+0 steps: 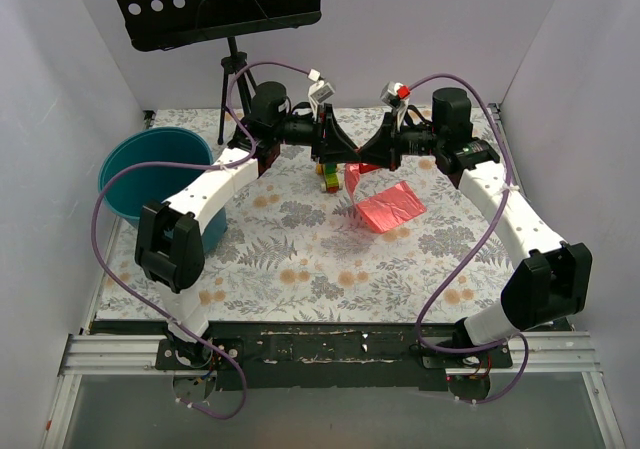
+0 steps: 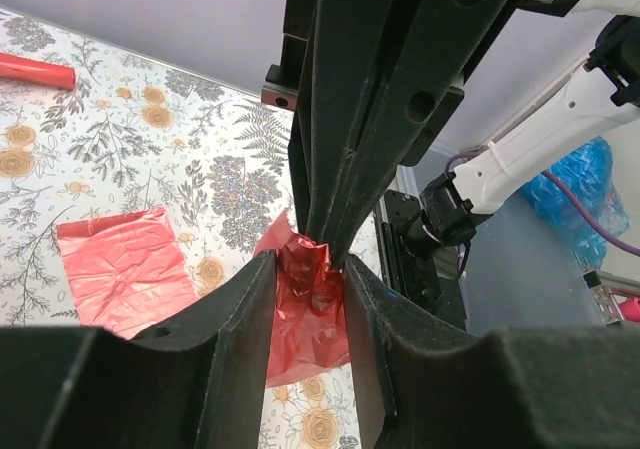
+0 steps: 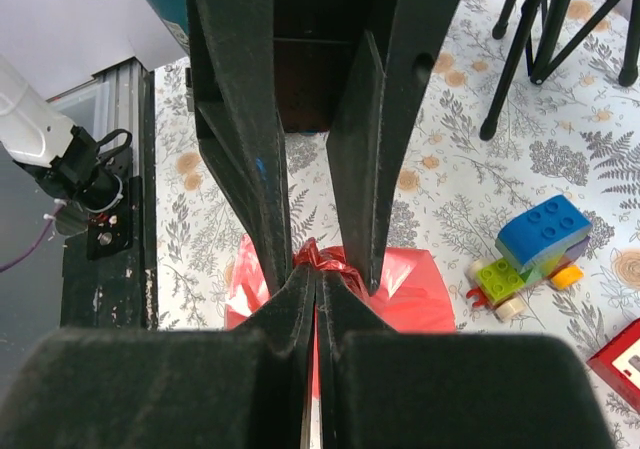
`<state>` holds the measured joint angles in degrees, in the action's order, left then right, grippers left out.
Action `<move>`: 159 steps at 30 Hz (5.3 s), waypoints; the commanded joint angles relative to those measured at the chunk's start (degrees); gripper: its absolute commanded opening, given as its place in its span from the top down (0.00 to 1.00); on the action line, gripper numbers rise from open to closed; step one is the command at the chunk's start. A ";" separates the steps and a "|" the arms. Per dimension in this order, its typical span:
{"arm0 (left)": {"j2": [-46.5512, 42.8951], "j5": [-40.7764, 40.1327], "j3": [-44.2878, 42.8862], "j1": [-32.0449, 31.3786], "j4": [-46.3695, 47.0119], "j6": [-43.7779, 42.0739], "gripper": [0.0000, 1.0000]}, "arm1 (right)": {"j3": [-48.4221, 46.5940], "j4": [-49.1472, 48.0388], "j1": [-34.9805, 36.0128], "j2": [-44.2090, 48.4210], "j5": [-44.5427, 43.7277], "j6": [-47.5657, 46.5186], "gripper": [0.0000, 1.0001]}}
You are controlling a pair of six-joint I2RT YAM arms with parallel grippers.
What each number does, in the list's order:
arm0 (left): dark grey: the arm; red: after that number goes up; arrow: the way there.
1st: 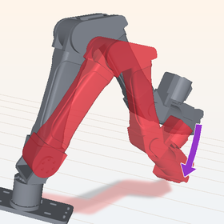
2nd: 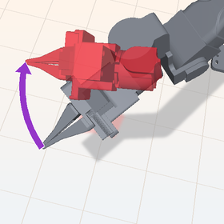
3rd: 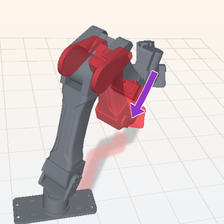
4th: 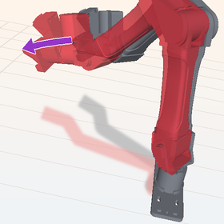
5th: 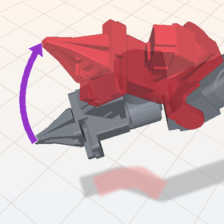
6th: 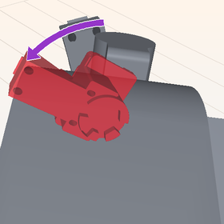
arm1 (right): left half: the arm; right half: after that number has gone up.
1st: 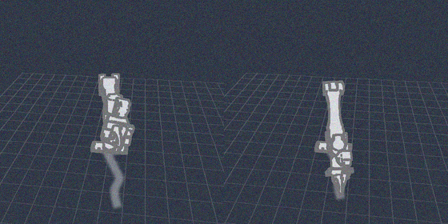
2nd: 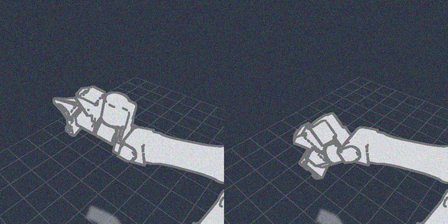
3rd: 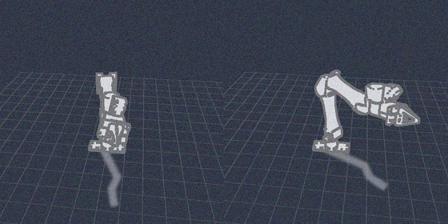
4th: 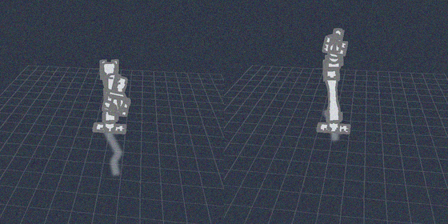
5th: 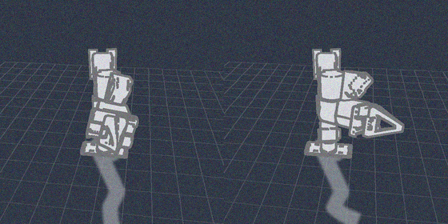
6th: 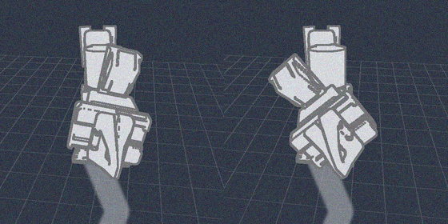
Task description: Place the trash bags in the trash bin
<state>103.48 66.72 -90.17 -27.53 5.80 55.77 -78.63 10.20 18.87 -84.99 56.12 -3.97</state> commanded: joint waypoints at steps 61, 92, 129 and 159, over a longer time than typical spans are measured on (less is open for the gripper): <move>-1.35 1.57 -1.94 -0.07 0.35 2.51 0.81 | 0.41 -2.46 0.29 2.28 -2.68 0.98 0.99; -2.68 4.65 0.61 1.34 4.91 4.34 0.56 | 1.29 1.94 -1.21 4.49 -2.33 -1.22 0.99; -2.85 2.45 -5.46 -0.16 -10.46 -11.56 0.58 | -1.62 6.77 0.64 4.57 6.29 -6.14 0.99; -1.62 9.31 -9.06 1.16 -22.86 -18.68 0.61 | 0.41 2.81 2.04 3.16 2.06 -6.05 0.99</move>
<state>102.67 75.50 -99.72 -25.39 -17.78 36.82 -78.52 13.96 20.91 -82.98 57.54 -9.28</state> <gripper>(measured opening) 0.396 0.020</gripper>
